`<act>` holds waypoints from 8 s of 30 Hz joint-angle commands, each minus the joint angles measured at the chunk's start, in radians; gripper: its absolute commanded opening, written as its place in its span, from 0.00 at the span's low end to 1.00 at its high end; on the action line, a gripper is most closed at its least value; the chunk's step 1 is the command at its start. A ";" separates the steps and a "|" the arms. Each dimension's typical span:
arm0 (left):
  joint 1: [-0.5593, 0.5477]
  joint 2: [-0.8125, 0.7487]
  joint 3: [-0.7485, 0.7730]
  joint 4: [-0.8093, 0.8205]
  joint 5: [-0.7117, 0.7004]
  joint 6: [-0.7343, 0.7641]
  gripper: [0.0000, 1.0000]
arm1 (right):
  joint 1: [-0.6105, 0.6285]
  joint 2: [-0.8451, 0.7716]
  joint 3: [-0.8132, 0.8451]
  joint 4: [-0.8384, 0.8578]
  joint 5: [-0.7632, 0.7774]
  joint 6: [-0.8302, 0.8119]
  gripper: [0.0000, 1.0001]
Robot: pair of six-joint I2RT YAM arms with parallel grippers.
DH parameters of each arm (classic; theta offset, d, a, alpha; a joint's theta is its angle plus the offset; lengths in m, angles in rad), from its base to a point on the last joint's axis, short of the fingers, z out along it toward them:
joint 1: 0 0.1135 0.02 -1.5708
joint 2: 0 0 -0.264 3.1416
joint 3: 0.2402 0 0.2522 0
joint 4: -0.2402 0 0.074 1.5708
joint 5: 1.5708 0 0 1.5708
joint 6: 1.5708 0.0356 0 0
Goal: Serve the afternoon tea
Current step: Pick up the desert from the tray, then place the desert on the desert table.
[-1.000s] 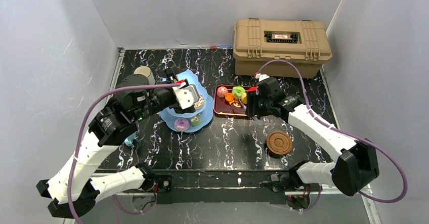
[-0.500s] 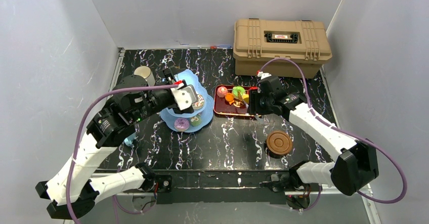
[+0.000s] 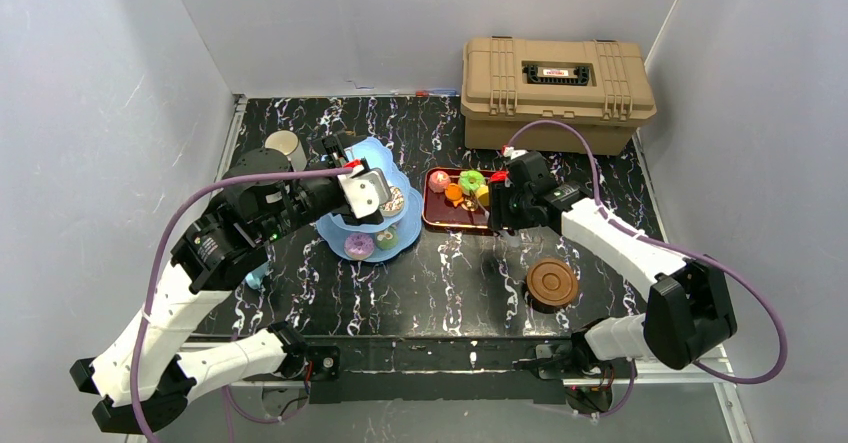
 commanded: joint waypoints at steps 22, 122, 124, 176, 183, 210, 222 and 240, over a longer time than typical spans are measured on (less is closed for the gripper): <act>0.003 -0.007 0.009 0.000 -0.002 0.006 0.78 | -0.008 -0.111 -0.018 0.051 -0.016 -0.065 0.05; 0.003 0.010 0.041 -0.020 -0.018 -0.019 0.73 | 0.560 -0.143 0.212 0.058 -0.018 0.101 0.01; 0.003 0.007 0.039 -0.023 -0.019 -0.017 0.73 | 0.581 -0.131 0.216 0.081 -0.008 0.108 0.01; 0.004 -0.013 0.044 -0.031 0.000 0.012 0.76 | 0.609 0.170 0.291 0.344 0.098 0.094 0.52; 0.003 -0.014 0.045 -0.028 -0.003 0.011 0.76 | 0.609 0.185 0.295 0.337 0.092 0.092 0.55; 0.003 -0.024 0.037 -0.024 -0.006 0.012 0.76 | 0.609 0.018 0.240 0.142 0.068 0.105 0.56; 0.003 -0.009 0.049 -0.029 -0.004 0.000 0.75 | 0.537 -0.201 0.123 -0.101 0.127 0.104 0.57; 0.003 -0.008 0.046 -0.031 -0.005 -0.002 0.75 | -0.009 -0.067 0.035 0.031 0.045 -0.037 0.56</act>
